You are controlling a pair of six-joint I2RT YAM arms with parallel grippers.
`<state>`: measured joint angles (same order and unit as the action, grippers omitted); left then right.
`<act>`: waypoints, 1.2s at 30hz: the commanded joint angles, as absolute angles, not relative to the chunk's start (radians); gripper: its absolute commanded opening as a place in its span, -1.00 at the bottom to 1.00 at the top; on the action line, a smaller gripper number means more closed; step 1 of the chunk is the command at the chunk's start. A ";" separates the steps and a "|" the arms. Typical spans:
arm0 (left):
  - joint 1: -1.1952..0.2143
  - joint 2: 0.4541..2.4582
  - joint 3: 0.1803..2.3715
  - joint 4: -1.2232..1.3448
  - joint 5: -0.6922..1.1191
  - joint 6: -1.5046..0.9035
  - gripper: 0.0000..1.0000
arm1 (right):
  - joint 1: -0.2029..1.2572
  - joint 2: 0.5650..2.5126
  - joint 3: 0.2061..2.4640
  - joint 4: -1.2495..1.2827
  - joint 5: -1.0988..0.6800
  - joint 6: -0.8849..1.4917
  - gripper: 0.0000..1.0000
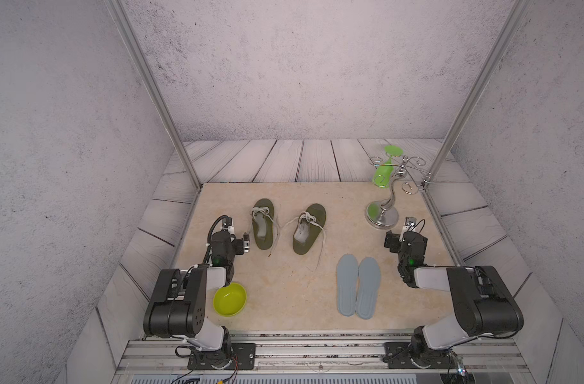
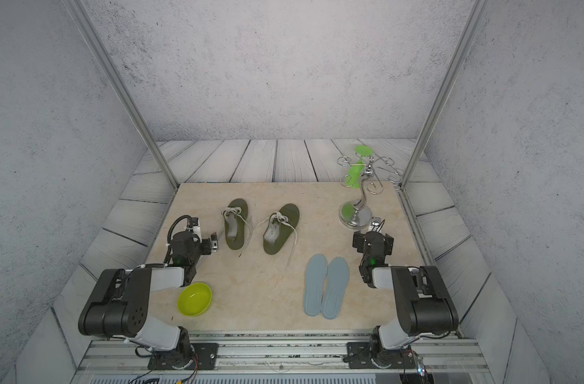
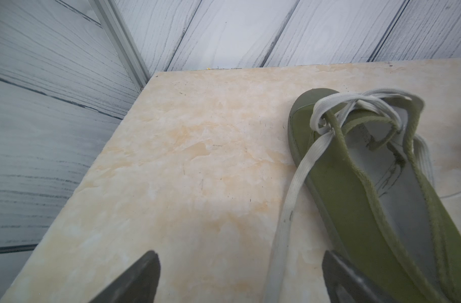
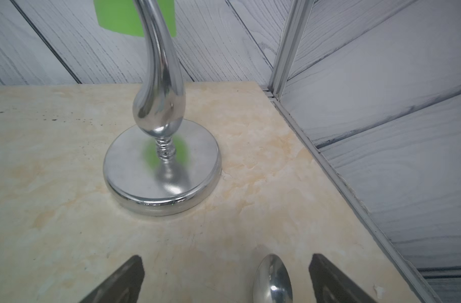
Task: Insert the insole into the shoe
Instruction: Pick up the insole from the center of the board.
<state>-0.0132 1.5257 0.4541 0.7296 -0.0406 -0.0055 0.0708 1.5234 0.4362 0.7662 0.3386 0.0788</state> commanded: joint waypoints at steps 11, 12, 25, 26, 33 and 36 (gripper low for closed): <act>0.002 1.529 0.477 0.729 -0.038 -0.014 0.98 | 0.068 1.533 0.439 0.768 0.335 0.089 0.98; 0.002 1.531 0.477 0.730 -0.038 -0.015 0.98 | 0.068 1.533 0.439 0.767 0.336 0.089 0.98; -0.021 1.318 0.653 0.312 -0.171 -0.056 0.98 | 0.072 1.311 0.525 0.434 0.358 0.116 0.98; -0.022 1.289 0.674 0.270 -0.179 -0.075 0.98 | 0.074 1.271 0.525 0.403 0.360 0.126 0.98; -0.109 1.139 0.845 -0.112 -0.157 -0.163 0.94 | 0.102 1.056 0.648 -0.028 0.436 0.256 0.98; -0.186 1.101 0.914 -0.291 -0.181 -0.174 0.92 | 0.133 1.029 0.711 -0.214 0.422 0.295 0.98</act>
<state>-0.1394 1.1217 0.8734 -0.0277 -0.1646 -0.1371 0.1074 1.0546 0.6689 0.0750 0.4080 0.2214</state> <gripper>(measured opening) 0.964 0.988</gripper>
